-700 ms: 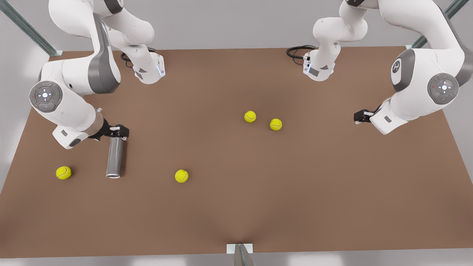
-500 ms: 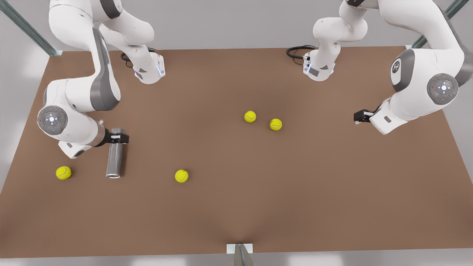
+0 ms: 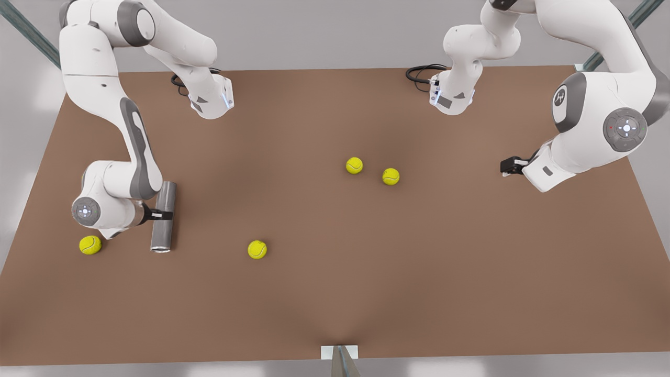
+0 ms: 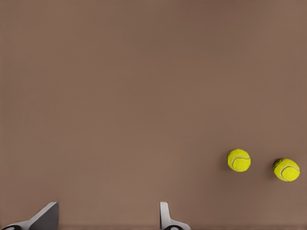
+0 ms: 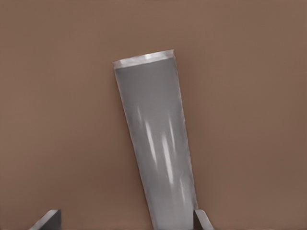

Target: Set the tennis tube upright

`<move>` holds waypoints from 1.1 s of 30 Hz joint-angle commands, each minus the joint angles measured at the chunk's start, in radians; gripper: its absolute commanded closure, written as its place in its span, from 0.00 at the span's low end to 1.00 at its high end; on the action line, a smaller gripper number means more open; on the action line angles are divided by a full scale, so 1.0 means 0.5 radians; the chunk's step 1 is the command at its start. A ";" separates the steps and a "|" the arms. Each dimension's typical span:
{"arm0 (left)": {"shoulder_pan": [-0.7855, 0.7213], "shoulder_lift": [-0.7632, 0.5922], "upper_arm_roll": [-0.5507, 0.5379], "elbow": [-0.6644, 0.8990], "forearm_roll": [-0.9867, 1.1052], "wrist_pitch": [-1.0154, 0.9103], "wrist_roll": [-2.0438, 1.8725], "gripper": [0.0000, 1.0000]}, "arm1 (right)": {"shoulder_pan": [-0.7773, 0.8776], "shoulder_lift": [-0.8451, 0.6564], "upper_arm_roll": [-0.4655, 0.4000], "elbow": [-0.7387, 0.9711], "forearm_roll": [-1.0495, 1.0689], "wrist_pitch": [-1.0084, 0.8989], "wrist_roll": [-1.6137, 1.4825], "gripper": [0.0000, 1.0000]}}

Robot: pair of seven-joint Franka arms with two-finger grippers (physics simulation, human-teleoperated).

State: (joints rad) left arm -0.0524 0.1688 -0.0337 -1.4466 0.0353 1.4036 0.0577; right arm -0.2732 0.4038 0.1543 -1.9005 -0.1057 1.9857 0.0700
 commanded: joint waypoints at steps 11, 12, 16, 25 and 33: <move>0.001 0.000 0.000 -0.012 0.000 -0.009 -0.002 0.00 | -0.101 0.122 -0.005 -0.175 -0.046 0.351 -0.545 0.00; -0.003 0.000 -0.003 -0.012 0.000 -0.012 -0.002 0.00 | -0.116 0.125 -0.005 -0.175 -0.049 0.351 -0.579 0.00; 0.001 0.009 0.000 -0.021 0.000 -0.015 -0.002 0.00 | -0.135 0.162 -0.005 -0.203 -0.046 0.345 -0.536 0.00; 0.004 0.015 -0.003 -0.021 0.000 -0.025 -0.002 0.00 | -0.181 0.251 -0.002 -0.264 -0.028 0.422 -0.527 0.00; 0.007 0.024 -0.003 -0.021 -0.003 -0.025 -0.002 0.00 | -0.181 0.263 -0.002 -0.279 -0.025 0.422 -0.527 0.15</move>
State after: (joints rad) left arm -0.0492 0.1823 -0.0353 -1.4573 0.0338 1.3913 0.0568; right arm -0.3636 0.5354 0.1534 -2.0402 -0.1196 2.1953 -0.1947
